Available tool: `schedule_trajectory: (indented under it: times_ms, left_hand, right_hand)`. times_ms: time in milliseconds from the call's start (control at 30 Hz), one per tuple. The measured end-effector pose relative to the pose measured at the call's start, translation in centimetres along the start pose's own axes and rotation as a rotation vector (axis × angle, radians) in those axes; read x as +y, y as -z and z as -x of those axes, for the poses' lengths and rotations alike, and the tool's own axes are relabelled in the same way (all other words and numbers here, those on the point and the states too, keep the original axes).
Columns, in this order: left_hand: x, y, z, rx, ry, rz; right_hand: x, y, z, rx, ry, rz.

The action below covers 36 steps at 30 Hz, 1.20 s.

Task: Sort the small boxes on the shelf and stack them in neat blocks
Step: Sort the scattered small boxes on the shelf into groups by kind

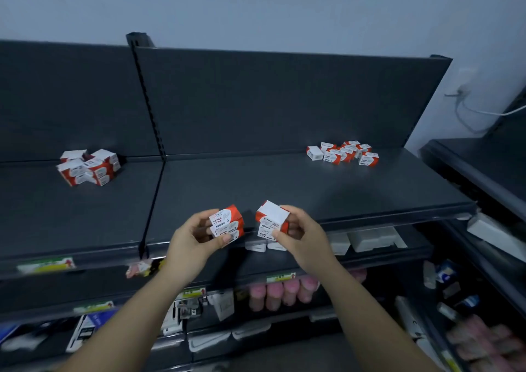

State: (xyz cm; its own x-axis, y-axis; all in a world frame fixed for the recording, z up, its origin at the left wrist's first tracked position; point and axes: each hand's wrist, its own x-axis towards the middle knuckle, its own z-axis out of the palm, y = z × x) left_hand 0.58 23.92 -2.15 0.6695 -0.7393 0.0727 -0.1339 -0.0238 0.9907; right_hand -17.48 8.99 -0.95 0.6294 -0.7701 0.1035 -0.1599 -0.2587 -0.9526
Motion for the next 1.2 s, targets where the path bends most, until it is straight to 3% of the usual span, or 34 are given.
schedule_trajectory:
  times_ms: [333, 867, 1200]
  left_hand:
    - [1.5, 8.7, 3.0, 0.084, -0.031, -0.032]
    - [-2.7, 30.0, -3.5, 0.036, -0.026, -0.131]
    - [-6.2, 35.3, -7.4, 0.022, -0.006, -0.185]
  right_hand:
    - [-3.5, -7.9, 0.6, -0.087, 0.069, 0.049]
    - [-9.2, -30.0, -3.6, -0.147, 0.047, 0.1]
    - [-9.7, -37.8, -5.6, -0.083, -0.002, 0.171]
